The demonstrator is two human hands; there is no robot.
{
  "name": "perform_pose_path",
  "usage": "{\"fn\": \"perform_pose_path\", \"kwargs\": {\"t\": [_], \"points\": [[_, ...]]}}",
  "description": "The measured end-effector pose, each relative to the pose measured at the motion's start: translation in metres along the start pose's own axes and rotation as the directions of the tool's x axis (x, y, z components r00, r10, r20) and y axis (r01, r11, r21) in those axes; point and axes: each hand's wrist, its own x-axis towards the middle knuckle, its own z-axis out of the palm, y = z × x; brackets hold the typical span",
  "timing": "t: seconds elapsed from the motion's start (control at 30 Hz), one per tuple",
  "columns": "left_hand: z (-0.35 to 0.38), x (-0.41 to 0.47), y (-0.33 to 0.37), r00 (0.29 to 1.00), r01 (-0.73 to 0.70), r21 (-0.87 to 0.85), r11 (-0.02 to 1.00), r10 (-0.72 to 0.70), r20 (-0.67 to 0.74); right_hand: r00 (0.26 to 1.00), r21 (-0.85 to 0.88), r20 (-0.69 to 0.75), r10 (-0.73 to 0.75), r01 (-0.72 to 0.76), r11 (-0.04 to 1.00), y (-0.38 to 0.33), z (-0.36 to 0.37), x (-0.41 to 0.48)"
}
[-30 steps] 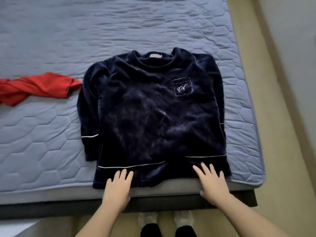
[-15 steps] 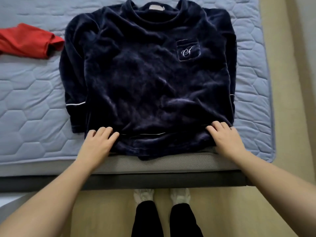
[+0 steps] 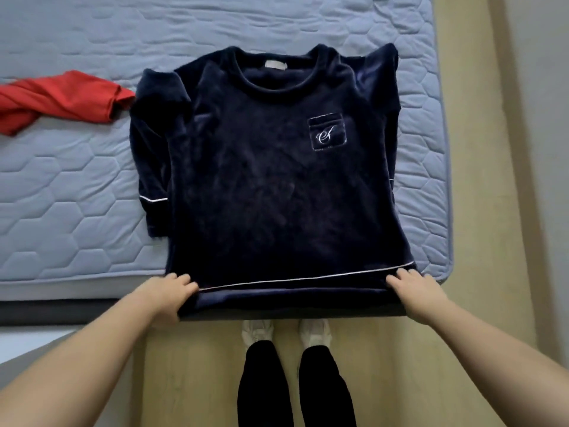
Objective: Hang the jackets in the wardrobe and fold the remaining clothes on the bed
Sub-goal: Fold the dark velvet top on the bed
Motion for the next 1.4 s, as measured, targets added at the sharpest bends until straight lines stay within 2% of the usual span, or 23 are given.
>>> {"fn": "perform_pose_path", "kwargs": {"t": [0.07,0.1,0.23,0.37,0.43,0.5,0.53,0.6,0.63,0.67,0.7,0.77,0.83,0.87,0.93,0.97,1.03,1.2,1.23,1.27,1.33,1.37,1.4], "points": [[-0.001,0.000,0.009,0.981,0.065,-0.079,0.995,-0.049,0.188,0.991,0.001,0.132,-0.018,0.018,1.000,-0.010,-0.005,0.000],[-0.001,-0.001,0.012,0.979,0.094,-0.126,0.988,-0.068,0.192,0.987,0.026,0.155,-0.029,0.025,0.999,-0.015,-0.012,0.000],[-0.011,-0.005,0.003,0.986,0.144,-0.355,0.924,-0.163,-0.025,0.989,0.163,0.104,-0.110,0.092,0.982,-0.047,-0.068,0.010],[-0.025,0.003,-0.039,0.941,0.273,-0.518,0.811,-0.337,-0.031,0.990,0.253,0.032,-0.140,0.127,0.959,-0.093,-0.130,0.036],[-0.028,0.017,-0.067,0.901,0.297,-0.644,0.705,-0.430,-0.055,0.988,0.315,0.008,-0.156,0.145,0.938,-0.121,-0.155,0.054],[-0.028,0.038,-0.097,0.827,0.266,-0.803,0.533,-0.555,-0.094,0.988,0.400,-0.012,-0.157,0.149,0.904,-0.152,-0.177,0.076],[-0.028,0.050,-0.112,0.775,0.224,-0.883,0.412,-0.625,-0.095,0.988,0.445,-0.024,-0.156,0.150,0.883,-0.168,-0.186,0.089],[-0.029,0.076,-0.138,0.705,0.049,-0.996,0.071,-0.709,-0.016,0.987,0.545,-0.066,-0.146,0.158,0.823,-0.199,-0.202,0.117],[-0.029,0.088,-0.147,0.711,-0.043,-0.993,-0.108,-0.702,0.045,0.986,0.596,-0.101,-0.136,0.169,0.785,-0.213,-0.209,0.132],[-0.028,0.101,-0.154,0.734,-0.110,-0.965,-0.239,-0.674,0.083,0.983,0.641,-0.136,-0.121,0.181,0.746,-0.227,-0.216,0.145],[-0.027,0.111,-0.158,0.763,-0.133,-0.947,-0.291,-0.640,0.089,0.980,0.676,-0.166,-0.105,0.191,0.712,-0.239,-0.223,0.156],[-0.023,0.122,-0.166,0.811,-0.114,-0.962,-0.247,-0.583,0.054,0.975,0.715,-0.205,-0.080,0.205,0.668,-0.260,-0.237,0.174],[-0.023,0.116,-0.190,0.797,-0.159,-0.973,-0.166,-0.604,-0.027,0.973,0.717,-0.222,-0.064,0.207,0.666,-0.275,-0.251,0.182],[-0.021,0.105,-0.213,0.750,-0.198,-0.974,-0.109,-0.657,-0.079,0.974,0.708,-0.221,-0.057,0.200,0.677,-0.282,-0.261,0.185],[-0.018,0.077,-0.268,0.570,-0.213,-0.975,0.061,-0.803,-0.174,0.976,0.700,-0.213,-0.043,0.184,0.690,-0.287,-0.275,0.185],[-0.013,0.057,-0.305,0.465,-0.177,-0.974,0.142,-0.860,-0.210,0.975,0.696,-0.218,-0.042,0.185,0.694,-0.292,-0.286,0.186],[-0.001,0.015,-0.376,0.317,-0.056,-0.967,0.248,-0.914,-0.253,0.968,0.692,-0.246,-0.040,0.205,0.692,-0.304,-0.310,0.188],[0.021,-0.038,-0.483,0.137,0.296,-0.893,0.340,-0.940,-0.312,0.943,0.633,-0.313,-0.115,0.297,0.714,-0.334,-0.360,0.198],[0.028,-0.036,-0.491,0.109,0.329,-0.897,0.297,-0.955,-0.276,0.939,0.615,-0.312,-0.144,0.315,0.723,-0.339,-0.365,0.200],[0.032,-0.030,-0.494,0.083,0.308,-0.937,0.165,-0.986,-0.146,0.937,0.593,-0.302,-0.179,0.331,0.734,-0.343,-0.369,0.203],[0.042,-0.009,-0.490,0.069,0.181,-0.968,-0.175,-0.979,0.190,0.932,0.538,-0.271,-0.240,0.353,0.765,-0.351,-0.370,0.210],[0.047,0.003,-0.486,0.099,0.135,-0.950,-0.283,-0.950,0.297,0.932,0.501,-0.261,-0.251,0.353,0.790,-0.354,-0.369,0.214],[0.052,0.016,-0.480,0.162,0.102,-0.939,-0.330,-0.925,0.342,0.934,0.460,-0.256,-0.248,0.343,0.819,-0.358,-0.368,0.218]]}}
